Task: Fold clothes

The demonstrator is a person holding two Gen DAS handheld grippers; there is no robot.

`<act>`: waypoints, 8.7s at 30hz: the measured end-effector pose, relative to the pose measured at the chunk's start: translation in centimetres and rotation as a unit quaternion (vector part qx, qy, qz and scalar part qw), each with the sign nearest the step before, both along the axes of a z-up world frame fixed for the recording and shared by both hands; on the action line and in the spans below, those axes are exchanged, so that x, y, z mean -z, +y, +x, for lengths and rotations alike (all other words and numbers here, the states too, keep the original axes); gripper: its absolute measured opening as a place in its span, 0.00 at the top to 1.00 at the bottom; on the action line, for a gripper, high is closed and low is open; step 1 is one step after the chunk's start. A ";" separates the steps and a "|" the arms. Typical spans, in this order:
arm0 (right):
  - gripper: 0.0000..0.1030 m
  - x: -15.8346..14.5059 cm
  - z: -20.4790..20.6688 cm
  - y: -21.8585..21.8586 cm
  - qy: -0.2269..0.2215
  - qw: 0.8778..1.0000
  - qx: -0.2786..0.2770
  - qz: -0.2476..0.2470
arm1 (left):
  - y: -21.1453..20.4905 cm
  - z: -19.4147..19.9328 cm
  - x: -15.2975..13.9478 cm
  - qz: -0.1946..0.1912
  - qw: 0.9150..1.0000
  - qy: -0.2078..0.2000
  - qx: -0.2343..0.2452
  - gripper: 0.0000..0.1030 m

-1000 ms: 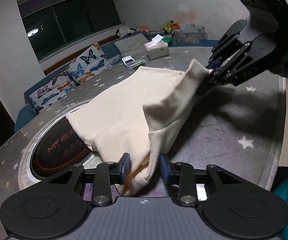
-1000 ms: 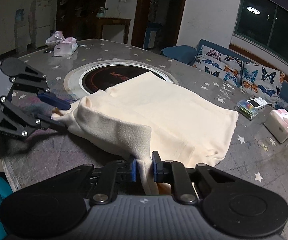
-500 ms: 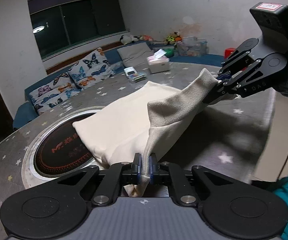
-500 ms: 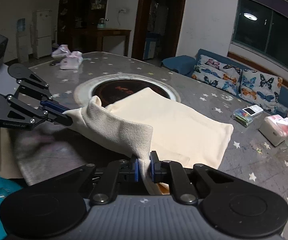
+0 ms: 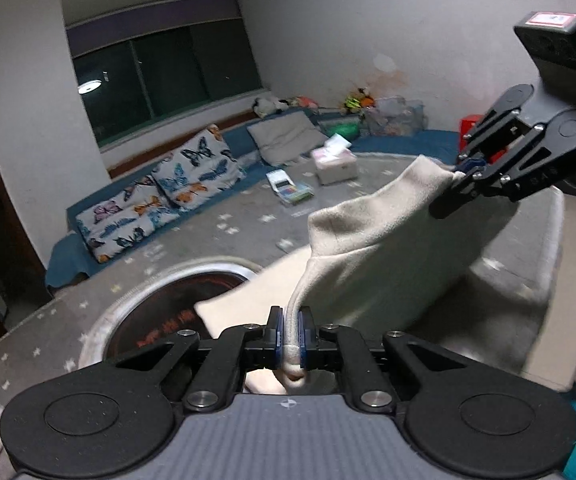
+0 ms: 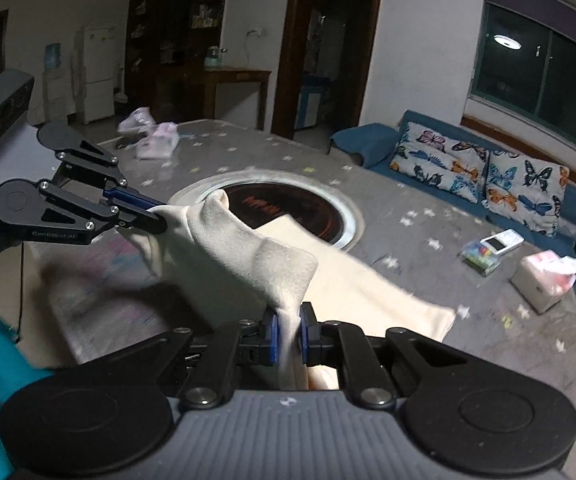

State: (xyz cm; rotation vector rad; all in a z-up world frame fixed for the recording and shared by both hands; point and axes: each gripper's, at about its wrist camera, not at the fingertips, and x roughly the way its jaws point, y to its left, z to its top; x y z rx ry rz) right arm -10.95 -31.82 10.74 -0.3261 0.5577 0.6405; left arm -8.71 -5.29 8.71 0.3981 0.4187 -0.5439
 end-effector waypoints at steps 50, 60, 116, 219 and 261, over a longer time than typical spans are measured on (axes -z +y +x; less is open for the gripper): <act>0.78 8.5 15.2 -1.8 0.098 0.976 0.175 0.080 | -3.4 17.2 6.8 -0.011 0.984 0.128 -0.125 0.84; 0.80 7.5 17.0 -2.2 0.095 0.975 0.177 0.099 | -6.2 18.7 5.3 -0.024 0.987 0.126 -0.095 0.84; 0.83 7.3 10.5 -3.4 0.063 0.976 0.191 0.088 | -2.1 12.0 6.3 -0.077 0.977 0.135 -0.143 0.81; 0.69 8.0 7.5 4.9 0.068 0.992 0.101 0.024 | 1.7 9.0 5.6 -0.123 0.957 0.143 -0.222 0.58; 1.00 5.1 7.7 14.4 0.029 0.998 -0.035 0.032 | 8.4 12.9 6.6 -0.396 0.809 0.325 -0.290 0.40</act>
